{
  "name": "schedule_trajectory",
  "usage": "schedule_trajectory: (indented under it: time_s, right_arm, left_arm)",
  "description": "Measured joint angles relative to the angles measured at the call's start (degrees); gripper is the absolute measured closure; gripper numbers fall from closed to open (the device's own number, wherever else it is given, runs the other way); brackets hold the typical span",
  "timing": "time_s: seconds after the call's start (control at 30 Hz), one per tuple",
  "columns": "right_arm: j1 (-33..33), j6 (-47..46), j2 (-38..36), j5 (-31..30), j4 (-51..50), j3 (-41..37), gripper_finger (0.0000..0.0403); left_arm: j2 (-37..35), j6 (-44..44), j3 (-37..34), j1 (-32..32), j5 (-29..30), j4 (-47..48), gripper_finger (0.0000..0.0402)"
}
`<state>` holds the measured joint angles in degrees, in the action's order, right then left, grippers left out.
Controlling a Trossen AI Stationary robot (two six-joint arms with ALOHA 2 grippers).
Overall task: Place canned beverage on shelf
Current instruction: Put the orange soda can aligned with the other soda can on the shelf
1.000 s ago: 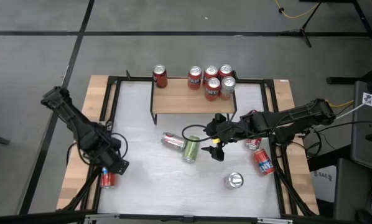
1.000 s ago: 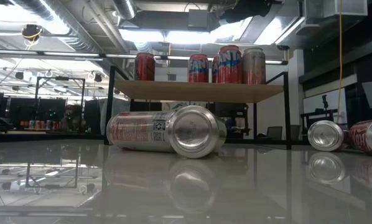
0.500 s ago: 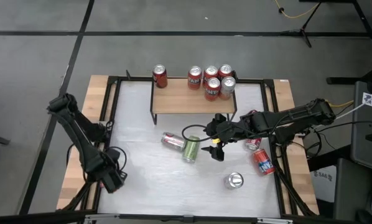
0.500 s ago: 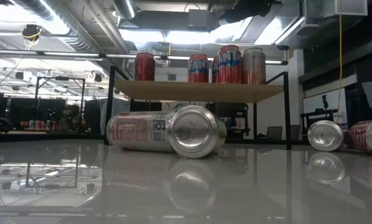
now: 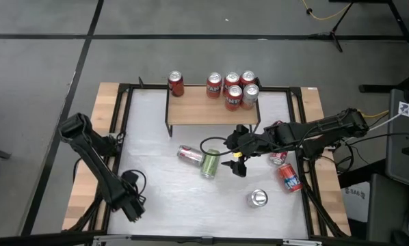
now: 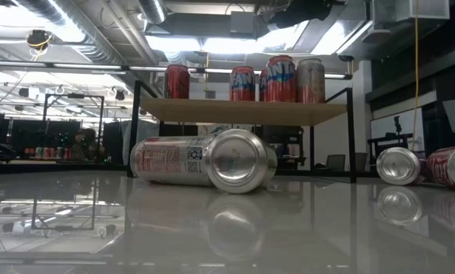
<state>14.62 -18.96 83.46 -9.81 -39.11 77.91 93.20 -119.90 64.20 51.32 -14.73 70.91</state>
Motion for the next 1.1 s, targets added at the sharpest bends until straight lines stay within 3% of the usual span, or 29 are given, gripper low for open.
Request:
schedule_trajectory:
  time_s: [0.13,0.33,0.63,0.97,1.1]
  right_arm:
    - [-0.01,0.00,0.00,0.00,0.00,0.00,0.0031]
    - [-0.01,0.00,0.00,0.01,0.00,0.00,0.0031]
    - [-0.01,0.00,0.02,0.01,0.00,0.00,0.0031]
    - [-0.01,0.00,0.01,0.01,0.00,0.00,0.0031]
    - [-0.01,0.00,0.02,0.01,0.00,0.00,0.0031]
  left_arm:
    - [1.03,-0.39,0.00,0.56,-0.46,-0.02,0.0115]
    - [1.03,-8.04,0.00,3.31,-2.88,-0.06,0.0115]
    - [1.03,-18.01,0.00,6.27,1.10,-2.44,0.0115]
    - [1.03,-18.51,-0.82,6.57,2.32,-2.57,0.0115]
    - [1.03,-18.58,-0.87,6.55,5.41,-3.20,0.0115]
